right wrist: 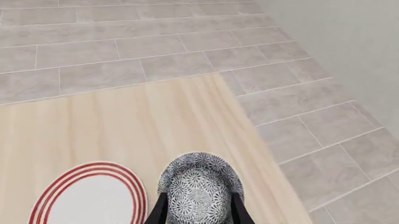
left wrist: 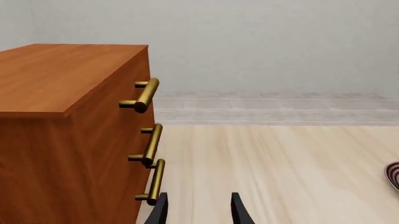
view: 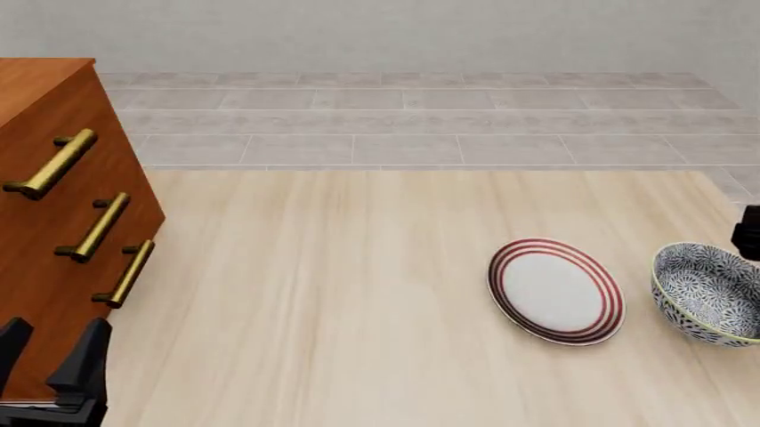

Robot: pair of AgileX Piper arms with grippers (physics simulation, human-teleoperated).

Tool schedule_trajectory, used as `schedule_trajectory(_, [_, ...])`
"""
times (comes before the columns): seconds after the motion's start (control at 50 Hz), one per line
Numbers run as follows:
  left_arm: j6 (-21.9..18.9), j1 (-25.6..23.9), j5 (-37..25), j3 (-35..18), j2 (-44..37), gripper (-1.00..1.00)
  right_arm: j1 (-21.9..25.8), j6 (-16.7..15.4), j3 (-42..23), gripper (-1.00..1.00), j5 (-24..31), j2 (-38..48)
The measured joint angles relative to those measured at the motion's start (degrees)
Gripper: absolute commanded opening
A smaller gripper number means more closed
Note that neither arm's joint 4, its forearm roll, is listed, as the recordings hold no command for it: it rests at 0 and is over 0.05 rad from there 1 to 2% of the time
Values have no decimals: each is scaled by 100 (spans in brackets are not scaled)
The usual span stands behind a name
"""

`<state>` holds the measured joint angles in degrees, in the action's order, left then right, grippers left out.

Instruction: Put the bowl on top of the cabinet.

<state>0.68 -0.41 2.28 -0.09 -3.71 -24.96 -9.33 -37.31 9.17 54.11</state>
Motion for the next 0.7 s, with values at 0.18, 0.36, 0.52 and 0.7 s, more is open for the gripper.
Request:
schedule_trajectory(0.18, [1, -6, -24, 0, 20, 100, -17, -136, -38, 100, 53, 118])
schedule_trajectory(0.36, [7, -12, -23, 1, 12, 100, -31, -253, -75, 100, 125, 234])
schedule_trajectory(0.52, [11, -21, 24, 2, -48, 100, -90, -336, -122, 100, 187, 353])
schedule_trajectory(0.7, [10, -26, 73, 4, -114, 100, -183, -360, -143, 100, 199, 481])
